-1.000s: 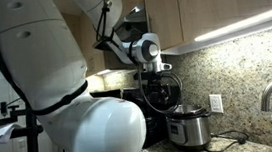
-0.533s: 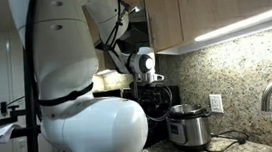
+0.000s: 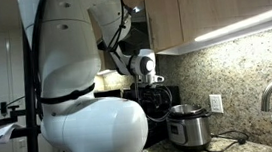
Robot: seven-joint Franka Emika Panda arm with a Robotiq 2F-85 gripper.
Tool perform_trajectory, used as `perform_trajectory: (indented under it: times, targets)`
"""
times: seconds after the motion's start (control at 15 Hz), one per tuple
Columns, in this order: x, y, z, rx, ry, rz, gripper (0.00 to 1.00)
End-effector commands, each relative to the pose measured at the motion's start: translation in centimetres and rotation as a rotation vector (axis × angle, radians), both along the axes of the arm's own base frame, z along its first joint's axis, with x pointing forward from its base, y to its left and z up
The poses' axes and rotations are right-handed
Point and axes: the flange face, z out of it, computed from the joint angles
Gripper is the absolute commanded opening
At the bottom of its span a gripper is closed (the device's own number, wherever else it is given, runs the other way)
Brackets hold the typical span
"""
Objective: Pick up the lid from the stove and put it on the pressure cooker.
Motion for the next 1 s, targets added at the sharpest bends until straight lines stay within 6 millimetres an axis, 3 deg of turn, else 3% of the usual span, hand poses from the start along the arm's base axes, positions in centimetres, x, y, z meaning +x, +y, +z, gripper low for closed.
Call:
perform_trajectory:
  times: [0.0, 0.93]
  targets:
    - [1.5, 2.3, -0.8, 0.067, -0.019, -0.029, 1.0]
    - [8.9, 11.4, -2.9, 0.323, -0.001, -0.025, 1.0]
